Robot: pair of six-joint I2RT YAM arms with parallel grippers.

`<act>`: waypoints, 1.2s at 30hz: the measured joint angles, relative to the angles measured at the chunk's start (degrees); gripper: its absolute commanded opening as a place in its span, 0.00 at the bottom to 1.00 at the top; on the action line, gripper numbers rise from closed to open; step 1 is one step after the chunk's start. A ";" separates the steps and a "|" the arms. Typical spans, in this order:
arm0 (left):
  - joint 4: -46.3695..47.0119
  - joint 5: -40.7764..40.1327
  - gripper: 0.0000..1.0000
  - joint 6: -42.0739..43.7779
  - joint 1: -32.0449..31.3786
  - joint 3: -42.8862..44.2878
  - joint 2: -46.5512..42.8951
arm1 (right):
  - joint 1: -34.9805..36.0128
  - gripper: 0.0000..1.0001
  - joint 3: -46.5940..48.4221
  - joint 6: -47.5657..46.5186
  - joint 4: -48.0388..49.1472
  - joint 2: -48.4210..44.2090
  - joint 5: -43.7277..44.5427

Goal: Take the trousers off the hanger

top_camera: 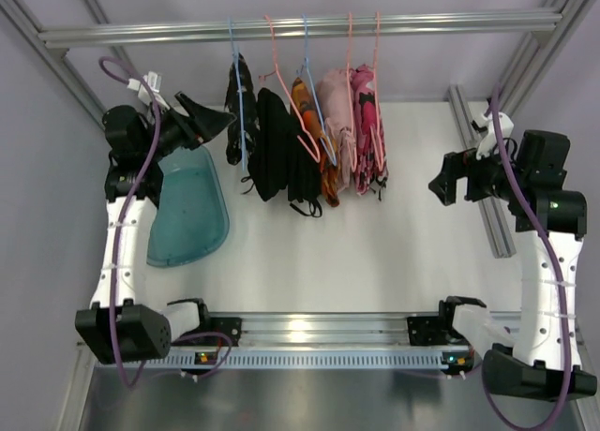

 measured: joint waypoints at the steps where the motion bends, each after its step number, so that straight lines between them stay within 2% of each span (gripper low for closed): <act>1: 3.10 1.09 0.80 -2.25 -0.15 -0.35 1.70 | 0.00 0.99 0.57 0.00 -0.31 0.31 -0.09; 6: 13.70 3.74 0.74 -9.20 -1.64 -0.44 7.48 | 0.00 0.99 1.86 -0.02 -0.81 1.44 -0.22; 12: 19.80 4.87 0.66 -11.30 -5.07 -0.44 10.27 | 0.00 0.99 1.86 -0.04 -1.07 2.60 -0.20; 16: 22.29 5.55 0.54 -12.66 -5.88 -0.44 12.17 | 0.00 0.99 1.86 -0.04 -1.09 2.93 -0.20; 20: 26.40 6.19 0.30 -16.35 -5.84 -0.98 13.79 | 0.00 0.99 1.86 -0.07 -1.09 2.95 -0.17; 33: 34.84 8.76 0.27 -28.02 -6.93 -2.58 15.28 | 0.00 1.00 1.86 -0.15 -1.09 3.96 -0.17; 36: 35.34 8.81 0.10 -29.44 -7.06 -2.58 15.80 | 0.00 0.99 1.86 -0.15 -1.09 4.02 -0.17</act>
